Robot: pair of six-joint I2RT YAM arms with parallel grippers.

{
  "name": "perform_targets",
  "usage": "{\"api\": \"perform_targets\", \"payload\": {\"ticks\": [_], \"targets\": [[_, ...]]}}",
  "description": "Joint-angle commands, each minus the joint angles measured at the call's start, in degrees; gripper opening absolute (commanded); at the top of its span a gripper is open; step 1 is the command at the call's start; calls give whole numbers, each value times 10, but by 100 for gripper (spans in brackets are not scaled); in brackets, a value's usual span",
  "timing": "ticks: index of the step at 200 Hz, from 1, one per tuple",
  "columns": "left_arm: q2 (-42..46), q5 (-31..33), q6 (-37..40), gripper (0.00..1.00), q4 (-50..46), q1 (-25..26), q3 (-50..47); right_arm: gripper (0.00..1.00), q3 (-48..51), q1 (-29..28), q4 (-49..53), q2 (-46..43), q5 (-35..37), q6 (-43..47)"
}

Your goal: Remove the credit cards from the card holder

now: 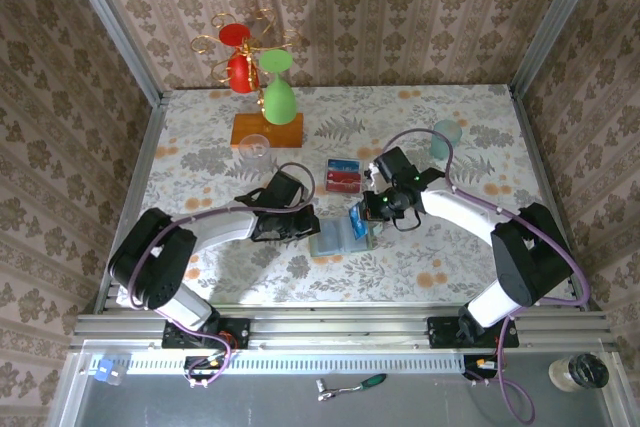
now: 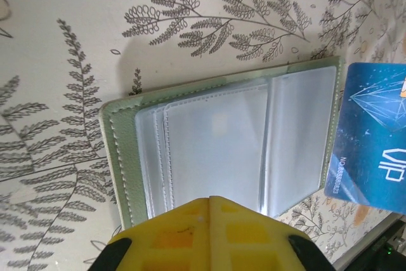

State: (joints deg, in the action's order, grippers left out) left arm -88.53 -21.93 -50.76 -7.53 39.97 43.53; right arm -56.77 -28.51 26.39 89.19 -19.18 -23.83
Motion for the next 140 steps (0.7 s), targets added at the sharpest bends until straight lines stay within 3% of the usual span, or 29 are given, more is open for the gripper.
{"api": "perform_targets", "payload": {"ticks": [1,47,140], "targets": [[24,20,21,8,-33,-8,9,2,-36,1,59,-7,28,119],[21,28,33,9,-59,-17,-4,0,-88,1,98,2,77,260],[-36,-3,36,3,-12,-27,-9,0,-160,-7,123,28,81,388]]}}
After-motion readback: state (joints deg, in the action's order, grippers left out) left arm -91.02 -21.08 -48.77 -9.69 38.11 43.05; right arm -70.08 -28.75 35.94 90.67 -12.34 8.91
